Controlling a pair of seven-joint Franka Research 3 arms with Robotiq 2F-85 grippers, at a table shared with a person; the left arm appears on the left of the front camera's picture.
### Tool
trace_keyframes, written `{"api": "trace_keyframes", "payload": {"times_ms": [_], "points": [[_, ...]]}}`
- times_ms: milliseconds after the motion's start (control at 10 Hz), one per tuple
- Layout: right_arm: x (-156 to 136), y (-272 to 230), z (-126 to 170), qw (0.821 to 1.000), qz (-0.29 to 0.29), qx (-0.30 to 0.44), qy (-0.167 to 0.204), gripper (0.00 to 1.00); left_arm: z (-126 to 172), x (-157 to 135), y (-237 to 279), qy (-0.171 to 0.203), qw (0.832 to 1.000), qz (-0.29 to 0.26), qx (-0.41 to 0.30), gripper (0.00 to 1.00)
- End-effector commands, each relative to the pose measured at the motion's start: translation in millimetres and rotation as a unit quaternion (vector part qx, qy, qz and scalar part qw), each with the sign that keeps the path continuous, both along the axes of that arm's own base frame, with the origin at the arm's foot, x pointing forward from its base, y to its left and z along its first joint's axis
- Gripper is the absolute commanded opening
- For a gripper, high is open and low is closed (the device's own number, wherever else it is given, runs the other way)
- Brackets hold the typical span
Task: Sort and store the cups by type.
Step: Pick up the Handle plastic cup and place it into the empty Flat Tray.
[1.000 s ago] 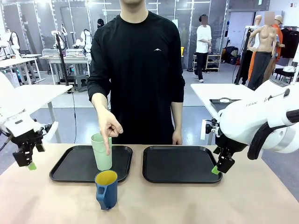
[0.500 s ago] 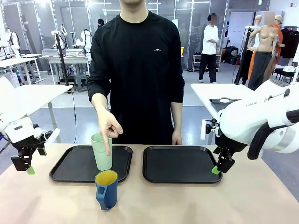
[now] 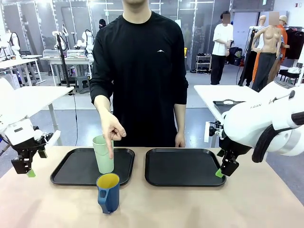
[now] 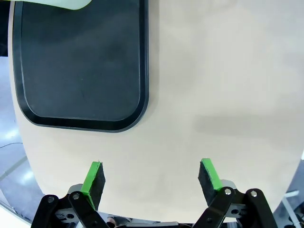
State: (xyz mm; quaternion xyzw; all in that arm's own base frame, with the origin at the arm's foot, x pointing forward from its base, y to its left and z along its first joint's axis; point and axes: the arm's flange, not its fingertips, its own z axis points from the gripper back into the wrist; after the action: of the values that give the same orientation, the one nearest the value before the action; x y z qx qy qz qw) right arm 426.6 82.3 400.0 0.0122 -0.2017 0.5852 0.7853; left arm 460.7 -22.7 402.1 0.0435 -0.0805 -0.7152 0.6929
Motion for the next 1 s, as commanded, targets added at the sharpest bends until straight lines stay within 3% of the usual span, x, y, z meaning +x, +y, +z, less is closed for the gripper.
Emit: {"api": "trace_keyframes", "payload": {"times_ms": [0, 200, 400, 700, 900], "points": [[-2, 1, -2, 1.0, -0.006, -0.003, -0.005, 1.0, -11, -2, 0, 0.023, 0.999, -0.012, -0.026, 1.0], [-2, 1, -2, 1.0, -0.006, -0.003, -0.005, 1.0, -34, -14, 11, 0.036, 0.993, -0.008, -0.113, 1.0], [-2, 1, -2, 1.0, -0.006, -0.003, -0.005, 1.0, -56, -28, 12, 0.033, 0.969, -0.02, -0.242, 1.0], [-2, 1, -2, 1.0, -0.006, -0.003, -0.005, 1.0, -77, -37, -5, 0.022, 0.938, -0.047, -0.343, 1.0], [-2, 1, -2, 1.0, -0.006, -0.003, -0.005, 1.0, -89, -39, -22, 0.044, 0.91, -0.063, -0.407, 1.0]]}}
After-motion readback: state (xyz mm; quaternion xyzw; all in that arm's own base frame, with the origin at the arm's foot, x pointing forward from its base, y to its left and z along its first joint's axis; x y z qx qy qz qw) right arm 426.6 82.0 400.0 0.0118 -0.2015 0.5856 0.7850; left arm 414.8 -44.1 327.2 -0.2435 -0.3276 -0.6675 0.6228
